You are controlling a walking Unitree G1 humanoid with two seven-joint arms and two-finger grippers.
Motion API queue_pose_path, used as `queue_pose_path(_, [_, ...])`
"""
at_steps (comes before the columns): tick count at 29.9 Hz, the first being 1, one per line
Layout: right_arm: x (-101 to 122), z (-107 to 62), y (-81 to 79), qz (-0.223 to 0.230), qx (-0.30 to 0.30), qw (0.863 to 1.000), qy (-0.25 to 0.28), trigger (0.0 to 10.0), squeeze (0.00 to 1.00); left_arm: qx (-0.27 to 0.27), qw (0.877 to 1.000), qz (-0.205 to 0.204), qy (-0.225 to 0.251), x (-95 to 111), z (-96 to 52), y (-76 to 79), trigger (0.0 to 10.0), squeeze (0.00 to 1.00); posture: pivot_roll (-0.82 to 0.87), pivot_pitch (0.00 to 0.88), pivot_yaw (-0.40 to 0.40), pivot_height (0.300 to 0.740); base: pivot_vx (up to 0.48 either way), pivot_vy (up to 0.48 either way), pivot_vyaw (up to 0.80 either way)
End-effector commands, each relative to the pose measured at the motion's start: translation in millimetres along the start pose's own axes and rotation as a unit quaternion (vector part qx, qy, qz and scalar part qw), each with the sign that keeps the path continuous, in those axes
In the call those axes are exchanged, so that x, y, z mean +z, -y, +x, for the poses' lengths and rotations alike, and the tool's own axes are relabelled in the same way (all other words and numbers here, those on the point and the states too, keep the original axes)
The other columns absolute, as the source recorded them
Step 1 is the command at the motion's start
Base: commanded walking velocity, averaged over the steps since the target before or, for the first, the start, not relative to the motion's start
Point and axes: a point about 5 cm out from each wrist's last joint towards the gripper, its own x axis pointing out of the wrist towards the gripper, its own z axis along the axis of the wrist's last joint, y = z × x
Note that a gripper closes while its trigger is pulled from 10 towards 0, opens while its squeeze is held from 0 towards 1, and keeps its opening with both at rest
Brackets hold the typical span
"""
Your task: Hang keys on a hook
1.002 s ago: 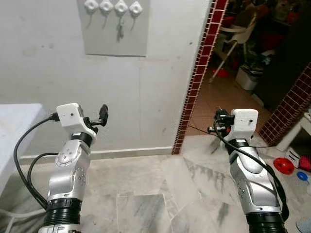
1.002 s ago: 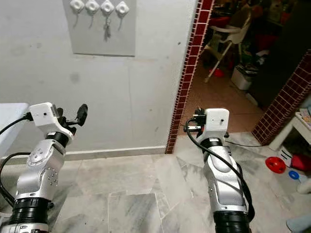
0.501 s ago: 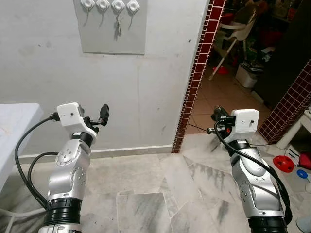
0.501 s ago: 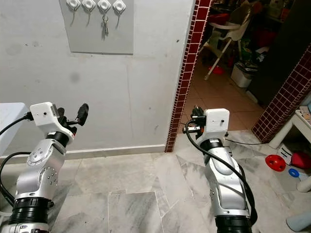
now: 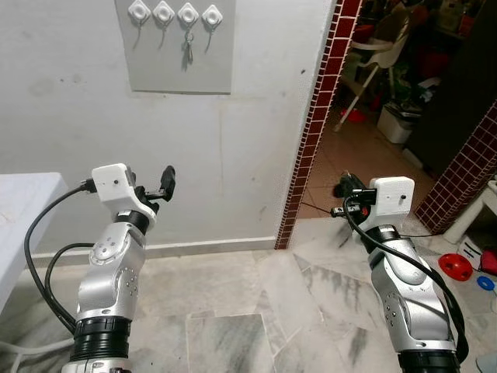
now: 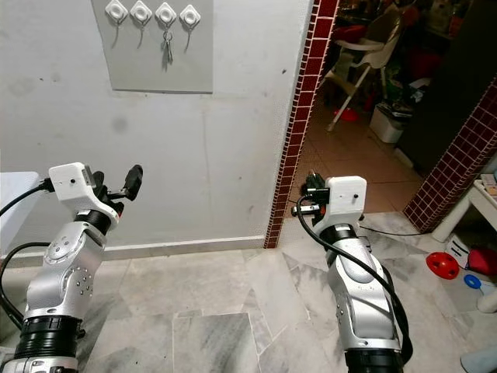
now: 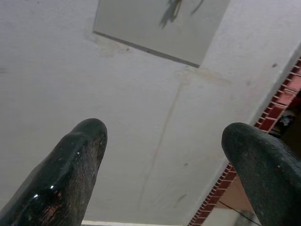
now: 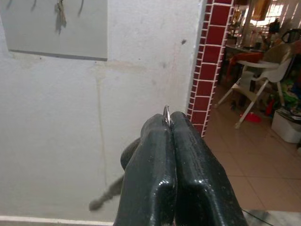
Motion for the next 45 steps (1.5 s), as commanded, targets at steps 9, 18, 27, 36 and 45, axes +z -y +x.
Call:
queue_pose_path(9, [4.8,1.4,-2.5,0.002,0.007,1.000,0.008,10.0,0.00,-0.002,1.000,-0.006,0.013,8.1,1.4,0.9,10.0,0.00,-0.04,0.000,-0.057,0.740,0.322,0.218,0.00])
queue_pose_path(18, [4.8,1.4,-3.7,0.004,0.009,1.000,0.008,10.0,0.00,-0.007,1.000,0.003,0.016,9.5,2.4,2.4,10.0,0.00,-0.04,0.000,-0.055,0.740,0.318,0.360,0.00])
queue_pose_path(27, [4.2,0.1,-5.4,0.005,0.010,1.000,0.009,10.0,0.00,-0.014,0.999,0.038,0.016,9.7,2.2,4.8,10.0,0.00,-0.05,0.000,-0.049,0.740,0.458,0.035,0.00])
queue_pose_path(36, [3.5,-0.1,-6.4,0.008,0.011,1.000,0.007,10.0,0.00,-0.017,0.998,0.056,0.016,10.9,3.0,6.2,10.0,0.00,-0.05,0.000,-0.047,0.740,0.480,0.000,0.00])
queue_pose_path(45, [2.6,-0.8,-7.7,0.010,0.012,1.000,0.007,10.0,0.00,-0.012,0.999,0.043,0.014,10.2,2.5,4.5,10.0,0.00,-0.04,0.000,-0.043,0.740,0.480,0.000,0.00])
